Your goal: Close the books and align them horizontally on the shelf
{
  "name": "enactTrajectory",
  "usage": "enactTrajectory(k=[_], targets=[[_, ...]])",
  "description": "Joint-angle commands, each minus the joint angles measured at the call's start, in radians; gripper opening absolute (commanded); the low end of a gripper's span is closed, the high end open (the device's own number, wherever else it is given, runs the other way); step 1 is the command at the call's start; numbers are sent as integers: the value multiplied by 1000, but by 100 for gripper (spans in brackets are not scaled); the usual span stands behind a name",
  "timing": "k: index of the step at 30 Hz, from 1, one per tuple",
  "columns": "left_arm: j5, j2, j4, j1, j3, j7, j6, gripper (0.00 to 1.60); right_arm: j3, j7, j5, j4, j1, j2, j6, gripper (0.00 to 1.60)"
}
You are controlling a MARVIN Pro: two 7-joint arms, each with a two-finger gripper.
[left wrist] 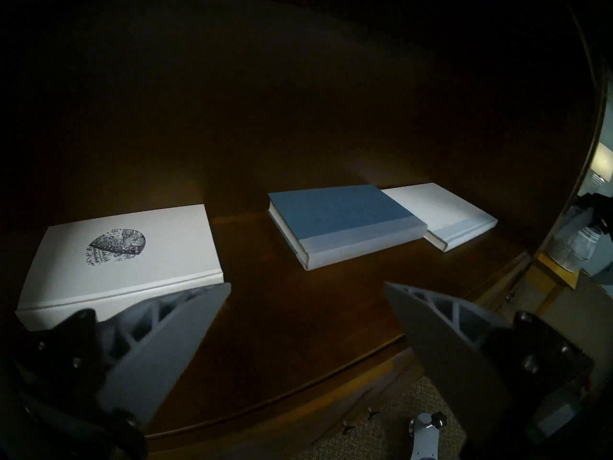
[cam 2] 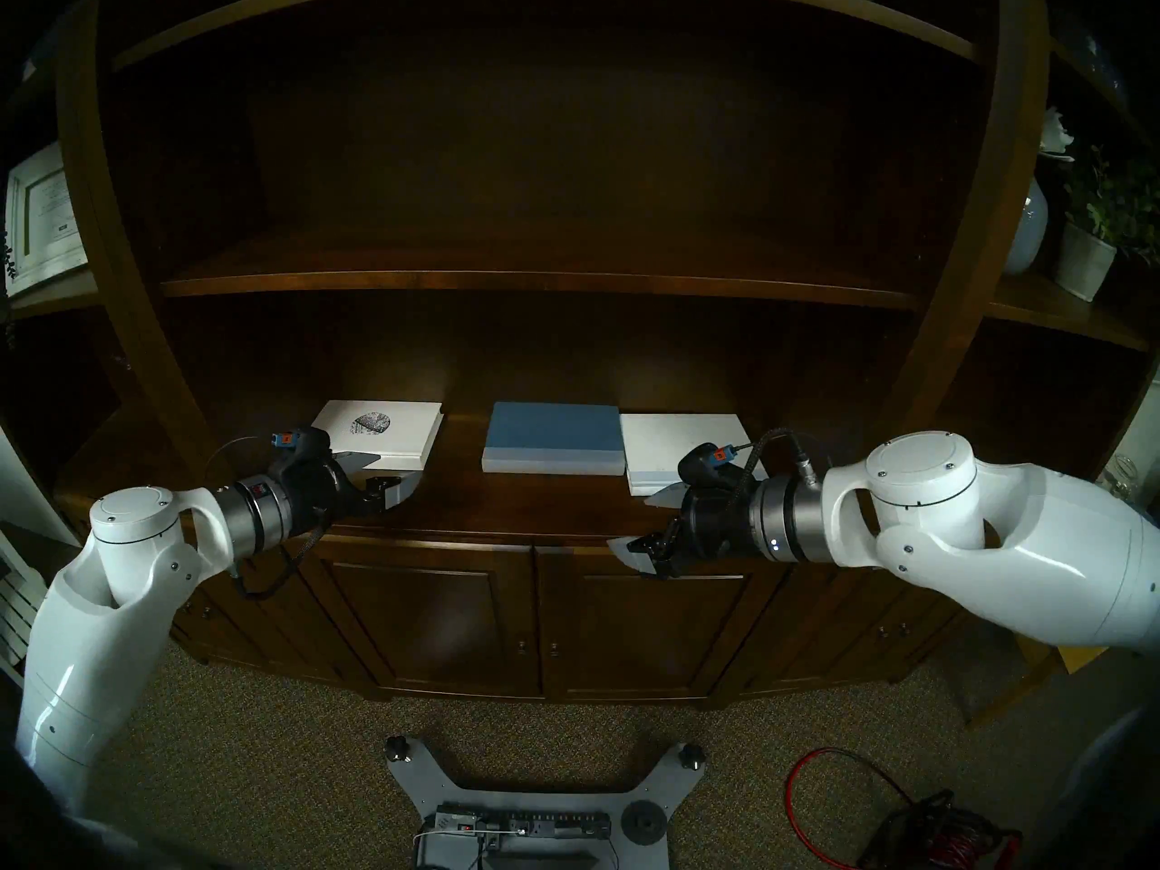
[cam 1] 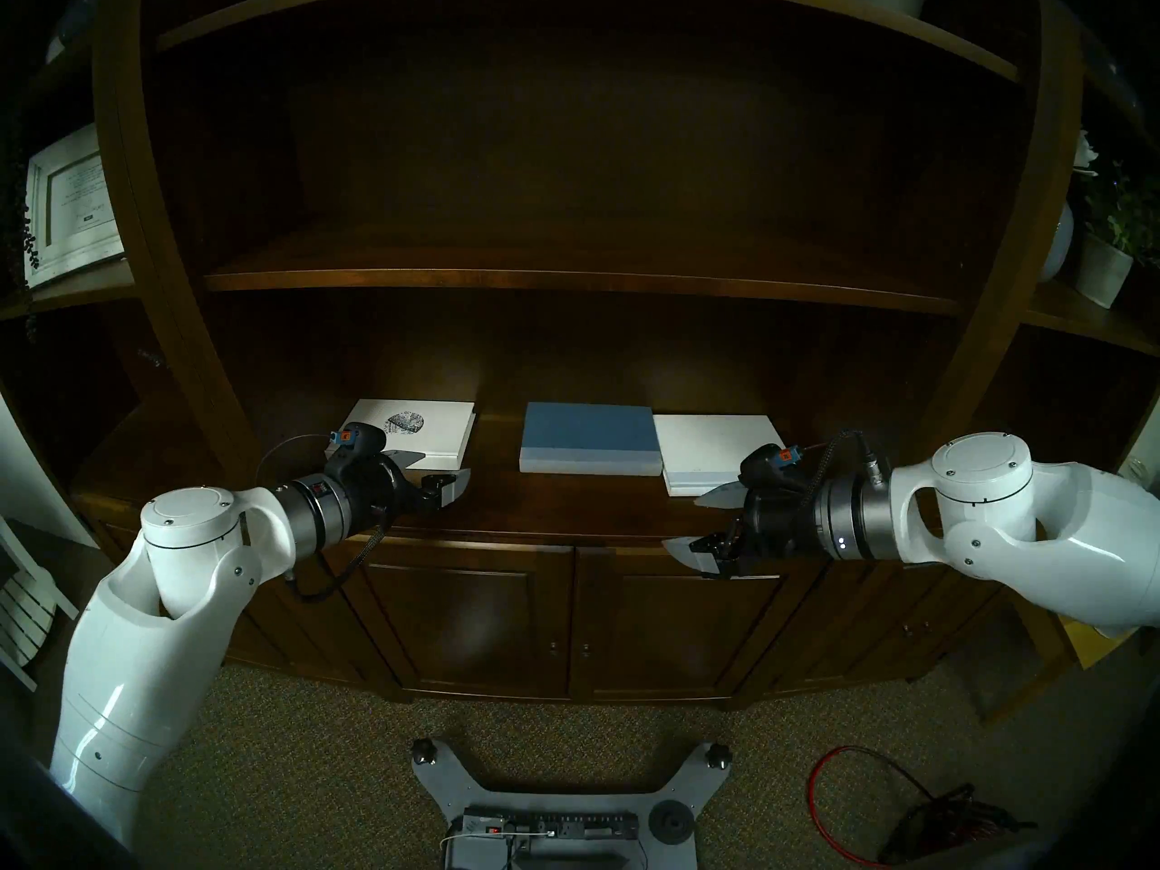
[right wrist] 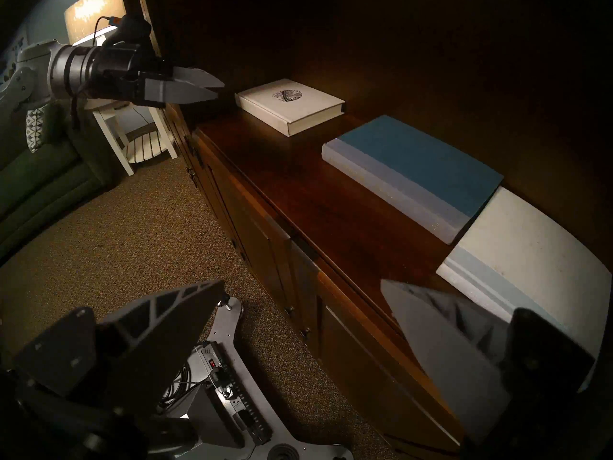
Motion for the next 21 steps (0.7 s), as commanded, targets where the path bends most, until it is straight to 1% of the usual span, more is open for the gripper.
enactTrajectory(k=[1, 4, 7, 13, 16, 18, 21], targets=[[18, 45, 23, 54, -52, -87, -85, 160, 30, -2, 2, -2, 11, 0, -16, 160], [31, 41, 51, 39, -36, -83, -93, 160, 33, -2, 2, -2, 9, 0, -17, 160], [37, 39, 55, 35, -31, -81, -92, 160, 35, -2, 2, -2, 6, 0, -17, 160], [45, 9, 45, 14, -11, -33, -55, 160, 36, -2, 2, -3, 6, 0, -16, 160], [38, -7, 28, 5, -3, -4, -25, 160, 35, -2, 2, -3, 7, 0, -16, 160], [39, -15, 16, 3, 4, 10, -16, 160, 35, -2, 2, -3, 7, 0, -16, 160], [34, -24, -15, 17, 7, 16, -6, 160, 34, -2, 2, -3, 8, 0, -15, 160]])
